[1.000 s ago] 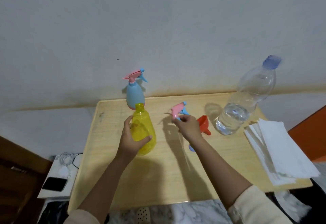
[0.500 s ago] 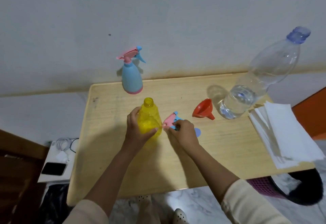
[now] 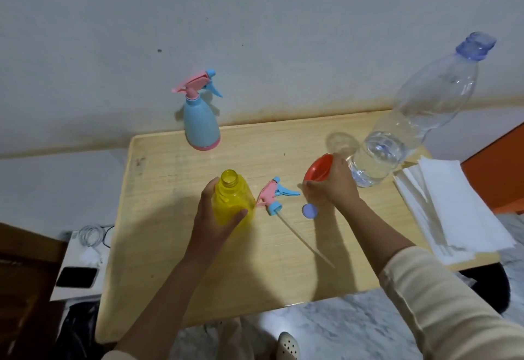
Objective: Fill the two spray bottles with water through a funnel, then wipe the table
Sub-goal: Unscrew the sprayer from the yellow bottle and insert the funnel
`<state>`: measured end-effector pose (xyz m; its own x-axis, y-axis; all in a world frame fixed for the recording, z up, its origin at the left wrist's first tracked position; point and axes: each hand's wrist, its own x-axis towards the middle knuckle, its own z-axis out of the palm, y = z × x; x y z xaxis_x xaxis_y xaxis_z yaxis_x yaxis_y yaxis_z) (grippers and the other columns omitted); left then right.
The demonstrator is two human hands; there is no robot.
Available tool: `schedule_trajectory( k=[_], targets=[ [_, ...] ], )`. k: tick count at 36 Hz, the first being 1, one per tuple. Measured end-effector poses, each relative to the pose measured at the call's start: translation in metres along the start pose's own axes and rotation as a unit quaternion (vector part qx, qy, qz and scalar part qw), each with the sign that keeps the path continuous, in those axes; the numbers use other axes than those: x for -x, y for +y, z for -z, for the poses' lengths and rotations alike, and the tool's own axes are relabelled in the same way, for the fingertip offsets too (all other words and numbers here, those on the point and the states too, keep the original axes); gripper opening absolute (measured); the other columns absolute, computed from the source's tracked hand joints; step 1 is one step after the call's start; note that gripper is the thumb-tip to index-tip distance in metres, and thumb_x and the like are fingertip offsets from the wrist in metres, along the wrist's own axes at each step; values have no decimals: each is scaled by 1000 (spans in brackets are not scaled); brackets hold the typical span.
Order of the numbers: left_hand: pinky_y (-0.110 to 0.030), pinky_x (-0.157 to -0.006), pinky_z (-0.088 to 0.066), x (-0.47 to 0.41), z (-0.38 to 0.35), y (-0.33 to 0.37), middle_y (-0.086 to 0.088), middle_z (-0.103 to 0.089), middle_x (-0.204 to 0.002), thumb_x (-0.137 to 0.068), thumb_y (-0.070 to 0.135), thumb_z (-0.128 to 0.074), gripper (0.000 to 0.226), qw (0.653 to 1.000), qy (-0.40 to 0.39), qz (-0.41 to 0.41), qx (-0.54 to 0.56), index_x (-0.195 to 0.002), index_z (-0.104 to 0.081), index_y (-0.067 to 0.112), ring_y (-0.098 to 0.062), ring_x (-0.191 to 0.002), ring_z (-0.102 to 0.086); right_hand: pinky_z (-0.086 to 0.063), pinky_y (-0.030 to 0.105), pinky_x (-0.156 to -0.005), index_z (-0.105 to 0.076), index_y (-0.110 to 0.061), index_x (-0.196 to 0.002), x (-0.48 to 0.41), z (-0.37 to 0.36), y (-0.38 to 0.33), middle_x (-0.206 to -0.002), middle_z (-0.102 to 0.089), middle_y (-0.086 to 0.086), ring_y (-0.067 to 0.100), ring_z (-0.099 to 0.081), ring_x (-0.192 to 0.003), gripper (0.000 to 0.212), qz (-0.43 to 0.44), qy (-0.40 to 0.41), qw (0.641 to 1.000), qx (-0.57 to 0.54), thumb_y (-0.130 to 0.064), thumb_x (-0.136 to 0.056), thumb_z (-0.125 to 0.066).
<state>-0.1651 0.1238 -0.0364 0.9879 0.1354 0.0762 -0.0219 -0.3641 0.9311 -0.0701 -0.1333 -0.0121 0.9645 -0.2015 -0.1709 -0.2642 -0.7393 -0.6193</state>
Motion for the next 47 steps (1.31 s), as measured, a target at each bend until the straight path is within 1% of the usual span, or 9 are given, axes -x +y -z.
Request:
schedule_trajectory(
  k=[4,8,12,20,24,33,40,44,47],
  targets=[
    [-49,-102,-43,3,0,3,12,-44,-135,-67,67,-66,78,1000,14,8,13,-133,-37,37,-10,-128,-43,-38,31,-81,-36,-13,-131,3,0,1,-129,-46,6,25,-47,-118,88,13,15,999,-33,-32,-60,-85],
    [-43,-103,-42,5,1,9,38,-40,-118,-65,66,-65,63,999,41,12,-2,-122,-39,54,-6,-122,-41,-39,27,-88,-31,-14,-138,14,5,-13,-135,-44,7,22,-46,-120,97,60,30,990,-123,-27,-60,-87],
    [-31,-100,-39,6,1,17,7,-44,-116,-64,66,-57,75,998,60,27,-23,-132,-44,36,-10,-116,-43,-41,20,-84,-38,-19,-133,42,16,-55,-125,-44,-5,10,-46,-110,88,102,36,958,-264,-28,-61,-87],
    [-3,-84,-29,7,-5,20,-3,-48,-117,-71,55,-59,82,997,67,28,-27,-145,-35,27,10,-97,-41,-48,14,-91,-40,-25,-135,92,26,-117,-123,-46,-18,-3,-50,-112,81,184,-80,884,-421,-18,-67,-83],
    [-10,-86,-31,7,-11,22,-5,-48,-114,-84,29,-69,67,995,83,48,-21,-142,-38,21,-11,-106,-49,-50,15,-82,-40,-25,-136,99,14,-128,-126,-46,-14,7,-51,-116,84,196,-124,884,-406,-16,-65,-84],
    [-40,-98,-45,7,-8,16,10,-51,-109,-73,46,-65,63,997,48,49,25,-128,-53,19,-14,-110,-54,-49,27,-94,-40,-25,-134,104,4,-128,-125,-49,-8,14,-53,-115,86,208,-150,926,-279,-26,-62,-87],
    [-9,-90,-38,5,-11,23,17,-55,-118,-80,38,-60,50,999,32,33,-10,-128,-46,36,7,-110,-51,-40,34,-106,-24,-28,-146,105,5,-126,-139,-42,-6,16,-44,-128,100,176,-158,936,-262,-37,-66,-84],
    [-37,-109,-34,13,-19,30,-12,-46,-140,-75,49,-58,75,992,111,24,-52,-137,-42,11,-24,-131,-41,-29,32,-112,-10,-27,-149,107,10,-117,-153,-28,-4,12,-29,-139,110,172,-163,935,-262,-41,-66,-82],
    [-49,-105,-37,44,-32,51,-15,-47,-133,-76,52,-55,74,969,239,29,-49,-130,-45,3,-30,-124,-43,-29,19,-108,-21,-22,-147,107,27,-99,-151,-30,-5,5,-32,-134,94,182,-104,942,-261,-37,-74,-77]
  ],
)
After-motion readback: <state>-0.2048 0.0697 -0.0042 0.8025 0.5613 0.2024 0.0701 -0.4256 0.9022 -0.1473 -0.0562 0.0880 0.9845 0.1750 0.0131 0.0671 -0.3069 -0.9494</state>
